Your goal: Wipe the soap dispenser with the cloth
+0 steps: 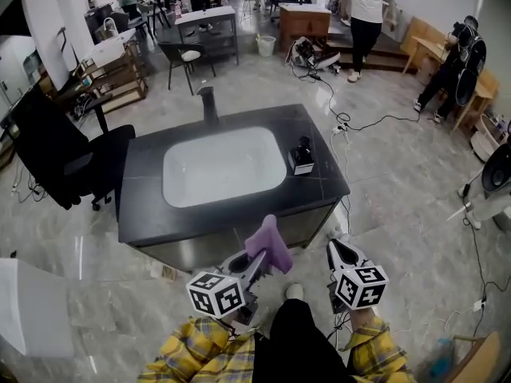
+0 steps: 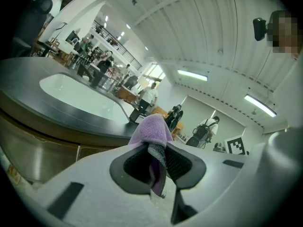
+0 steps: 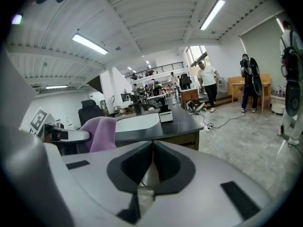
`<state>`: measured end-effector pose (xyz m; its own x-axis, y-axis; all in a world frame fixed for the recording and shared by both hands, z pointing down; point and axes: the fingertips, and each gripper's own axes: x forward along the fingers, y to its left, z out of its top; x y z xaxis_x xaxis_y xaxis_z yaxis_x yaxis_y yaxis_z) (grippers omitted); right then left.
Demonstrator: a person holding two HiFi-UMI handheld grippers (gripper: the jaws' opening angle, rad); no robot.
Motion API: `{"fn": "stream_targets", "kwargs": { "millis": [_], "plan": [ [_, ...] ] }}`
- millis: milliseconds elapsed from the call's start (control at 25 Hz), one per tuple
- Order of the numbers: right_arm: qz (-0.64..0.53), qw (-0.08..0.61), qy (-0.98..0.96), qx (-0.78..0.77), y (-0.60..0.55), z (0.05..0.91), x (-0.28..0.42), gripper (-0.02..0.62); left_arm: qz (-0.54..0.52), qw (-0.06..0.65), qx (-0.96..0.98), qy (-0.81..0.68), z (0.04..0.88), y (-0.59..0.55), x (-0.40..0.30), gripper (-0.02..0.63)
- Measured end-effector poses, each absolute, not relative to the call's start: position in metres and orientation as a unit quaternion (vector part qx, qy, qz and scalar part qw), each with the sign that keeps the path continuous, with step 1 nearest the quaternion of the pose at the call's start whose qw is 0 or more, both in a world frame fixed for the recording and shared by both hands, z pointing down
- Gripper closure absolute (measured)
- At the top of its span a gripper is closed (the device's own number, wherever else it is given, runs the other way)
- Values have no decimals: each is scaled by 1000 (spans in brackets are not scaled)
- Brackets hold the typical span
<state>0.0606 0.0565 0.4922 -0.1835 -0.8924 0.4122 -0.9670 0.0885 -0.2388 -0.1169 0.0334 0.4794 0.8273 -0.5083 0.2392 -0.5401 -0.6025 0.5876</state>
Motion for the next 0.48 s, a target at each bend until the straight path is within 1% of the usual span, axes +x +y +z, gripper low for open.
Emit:
{"fn": "stream_targets", "kwargs": {
  "millis": [480],
  "plan": [
    [233,80,-728,640,97,489,27,589,21,331,899,-287,473,66,-143,541]
  ]
}}
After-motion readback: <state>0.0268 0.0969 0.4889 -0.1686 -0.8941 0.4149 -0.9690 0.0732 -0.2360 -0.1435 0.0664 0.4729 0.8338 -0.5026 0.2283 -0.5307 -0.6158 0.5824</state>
